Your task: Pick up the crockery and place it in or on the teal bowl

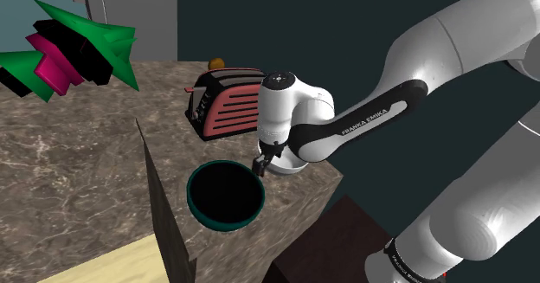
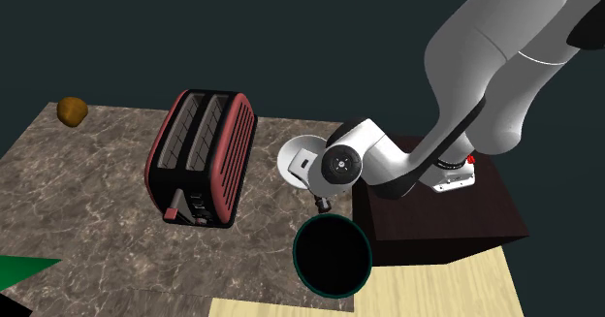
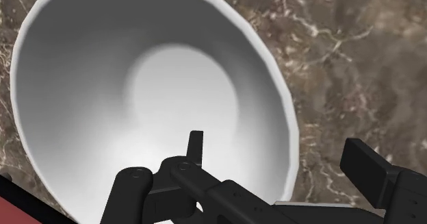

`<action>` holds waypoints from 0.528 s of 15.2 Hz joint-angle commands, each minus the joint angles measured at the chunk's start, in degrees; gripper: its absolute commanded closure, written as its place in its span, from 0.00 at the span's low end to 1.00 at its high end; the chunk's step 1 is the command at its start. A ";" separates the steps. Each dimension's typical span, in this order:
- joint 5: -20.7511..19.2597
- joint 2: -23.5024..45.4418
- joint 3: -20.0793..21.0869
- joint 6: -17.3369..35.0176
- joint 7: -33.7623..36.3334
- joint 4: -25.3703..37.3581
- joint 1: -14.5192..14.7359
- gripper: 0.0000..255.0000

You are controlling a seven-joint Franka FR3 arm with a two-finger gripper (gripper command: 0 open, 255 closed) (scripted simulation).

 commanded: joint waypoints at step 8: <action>0.00 0.00 0.00 0.01 0.01 -0.01 0.00 1.00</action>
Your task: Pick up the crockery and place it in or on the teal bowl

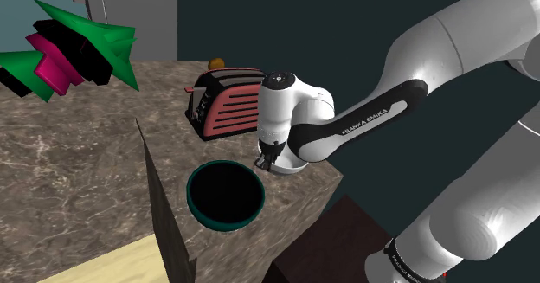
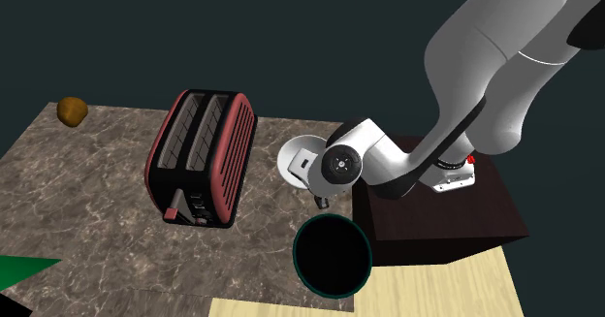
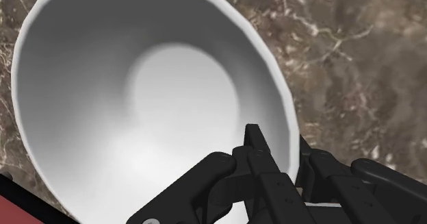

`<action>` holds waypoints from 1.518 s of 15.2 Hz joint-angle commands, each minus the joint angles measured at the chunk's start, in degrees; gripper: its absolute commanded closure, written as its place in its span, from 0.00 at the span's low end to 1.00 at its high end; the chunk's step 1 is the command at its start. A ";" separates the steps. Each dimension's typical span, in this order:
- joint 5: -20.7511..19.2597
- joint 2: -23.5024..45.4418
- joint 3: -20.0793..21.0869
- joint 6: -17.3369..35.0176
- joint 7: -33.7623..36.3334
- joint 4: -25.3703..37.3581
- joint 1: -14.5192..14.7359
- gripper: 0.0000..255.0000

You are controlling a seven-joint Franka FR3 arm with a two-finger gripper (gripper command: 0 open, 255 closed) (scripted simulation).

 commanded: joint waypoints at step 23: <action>10.70 -11.25 -1.03 -12.73 -10.88 4.73 1.53 1.00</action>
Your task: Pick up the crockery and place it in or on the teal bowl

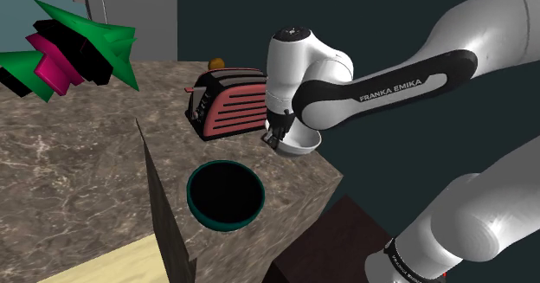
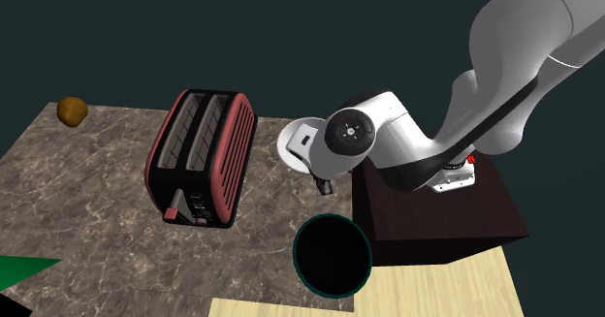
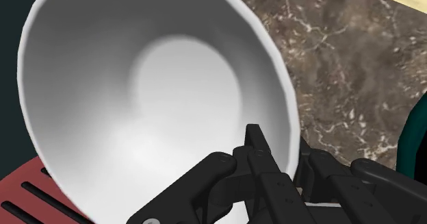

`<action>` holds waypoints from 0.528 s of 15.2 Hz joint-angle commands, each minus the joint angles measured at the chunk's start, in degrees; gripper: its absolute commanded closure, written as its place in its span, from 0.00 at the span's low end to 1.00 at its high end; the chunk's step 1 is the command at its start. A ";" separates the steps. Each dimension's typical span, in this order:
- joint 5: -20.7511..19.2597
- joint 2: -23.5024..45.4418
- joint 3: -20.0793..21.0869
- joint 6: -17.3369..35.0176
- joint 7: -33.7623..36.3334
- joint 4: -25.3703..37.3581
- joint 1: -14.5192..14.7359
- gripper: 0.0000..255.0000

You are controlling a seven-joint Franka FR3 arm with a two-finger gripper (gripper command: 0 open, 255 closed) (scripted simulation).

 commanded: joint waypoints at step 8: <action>2.52 -3.41 -0.85 -6.75 -3.46 4.19 0.54 1.00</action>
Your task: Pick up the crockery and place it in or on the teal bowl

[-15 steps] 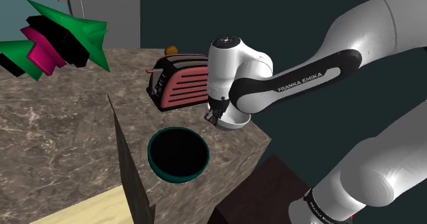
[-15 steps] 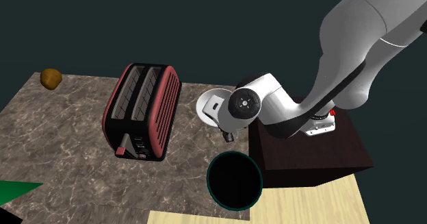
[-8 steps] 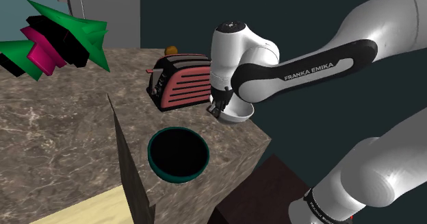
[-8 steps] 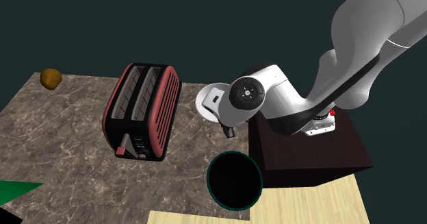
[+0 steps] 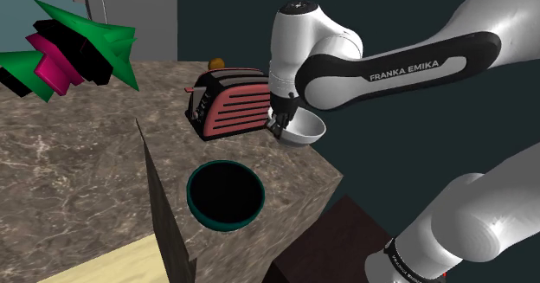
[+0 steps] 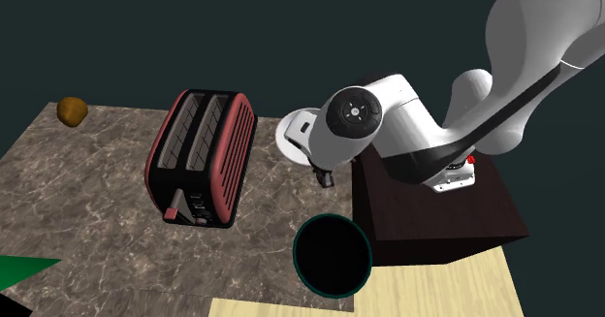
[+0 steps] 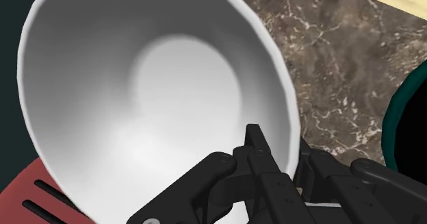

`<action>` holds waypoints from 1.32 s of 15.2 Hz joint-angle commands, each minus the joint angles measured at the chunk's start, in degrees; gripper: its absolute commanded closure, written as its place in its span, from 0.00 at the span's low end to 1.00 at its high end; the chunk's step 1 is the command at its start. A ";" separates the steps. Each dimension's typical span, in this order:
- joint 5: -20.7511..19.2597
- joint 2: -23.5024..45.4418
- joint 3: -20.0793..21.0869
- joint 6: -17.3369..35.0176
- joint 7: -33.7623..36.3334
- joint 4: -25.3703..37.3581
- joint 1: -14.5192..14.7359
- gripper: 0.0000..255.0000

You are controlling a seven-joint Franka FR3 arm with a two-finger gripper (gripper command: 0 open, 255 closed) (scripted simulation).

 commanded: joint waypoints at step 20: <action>-2.50 13.45 13.61 -16.12 19.65 21.87 7.28 1.00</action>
